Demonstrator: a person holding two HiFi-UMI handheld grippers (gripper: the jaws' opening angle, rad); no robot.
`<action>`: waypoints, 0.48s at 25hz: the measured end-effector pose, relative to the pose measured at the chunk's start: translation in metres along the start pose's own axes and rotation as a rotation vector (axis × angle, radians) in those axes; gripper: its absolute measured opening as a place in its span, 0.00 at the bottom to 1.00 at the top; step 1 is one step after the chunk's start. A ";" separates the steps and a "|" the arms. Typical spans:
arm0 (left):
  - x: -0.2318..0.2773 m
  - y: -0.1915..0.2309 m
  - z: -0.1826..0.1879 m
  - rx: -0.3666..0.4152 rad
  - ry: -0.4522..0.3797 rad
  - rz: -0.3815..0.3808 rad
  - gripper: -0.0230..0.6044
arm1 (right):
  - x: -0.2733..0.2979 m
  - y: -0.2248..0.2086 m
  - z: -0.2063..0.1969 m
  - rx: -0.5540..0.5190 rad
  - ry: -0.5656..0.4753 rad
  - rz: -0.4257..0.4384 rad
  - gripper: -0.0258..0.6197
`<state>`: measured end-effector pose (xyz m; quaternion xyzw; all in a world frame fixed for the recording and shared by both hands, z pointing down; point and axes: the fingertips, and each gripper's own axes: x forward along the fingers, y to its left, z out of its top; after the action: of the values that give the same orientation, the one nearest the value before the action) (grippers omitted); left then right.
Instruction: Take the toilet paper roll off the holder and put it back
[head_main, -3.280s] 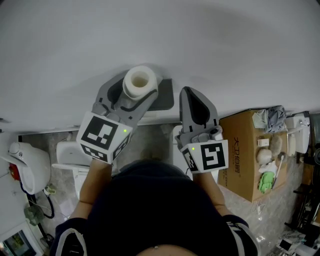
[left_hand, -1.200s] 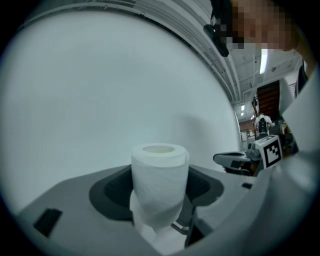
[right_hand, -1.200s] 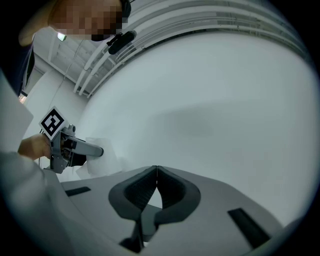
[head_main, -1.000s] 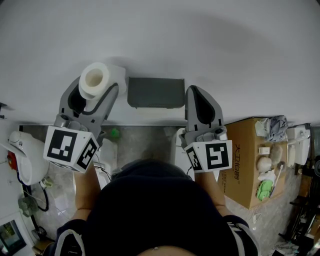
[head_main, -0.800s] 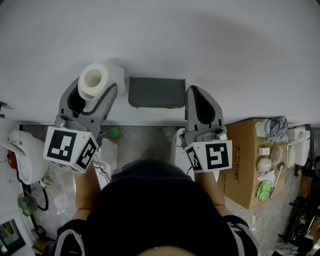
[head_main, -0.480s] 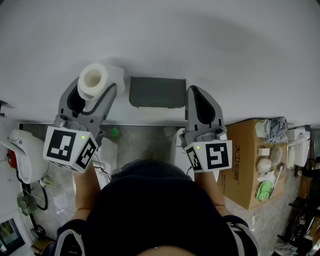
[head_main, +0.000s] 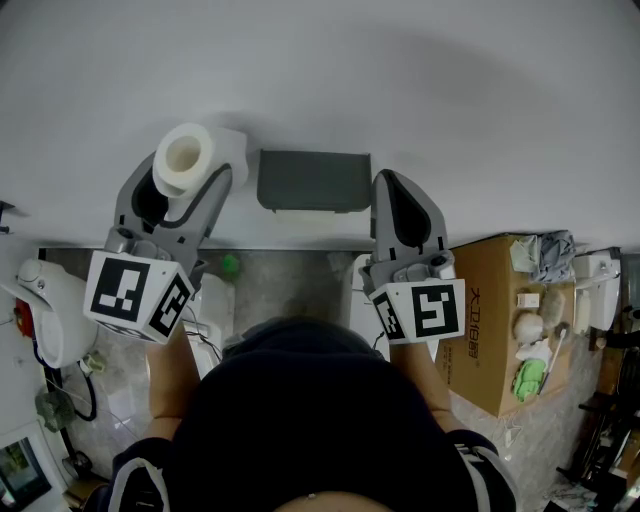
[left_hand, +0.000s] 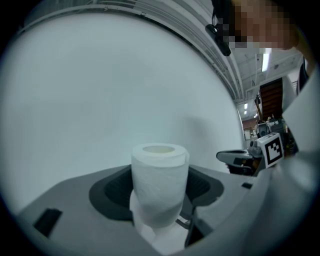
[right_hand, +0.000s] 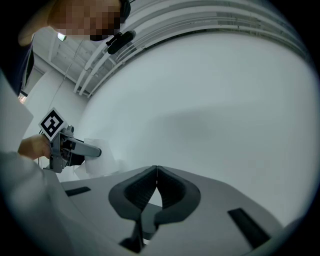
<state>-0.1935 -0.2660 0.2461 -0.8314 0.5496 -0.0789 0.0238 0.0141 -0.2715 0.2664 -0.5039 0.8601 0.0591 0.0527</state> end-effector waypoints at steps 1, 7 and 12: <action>0.000 0.000 0.001 0.002 -0.001 -0.001 0.51 | -0.001 0.000 0.000 0.000 -0.001 -0.001 0.06; 0.000 -0.004 0.003 0.013 -0.005 -0.011 0.51 | -0.004 0.000 0.001 -0.003 -0.002 -0.006 0.06; -0.001 -0.009 0.007 0.018 -0.009 -0.018 0.51 | -0.009 -0.001 0.003 -0.001 -0.009 -0.010 0.06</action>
<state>-0.1847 -0.2620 0.2404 -0.8364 0.5412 -0.0803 0.0330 0.0192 -0.2637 0.2647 -0.5079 0.8573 0.0616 0.0566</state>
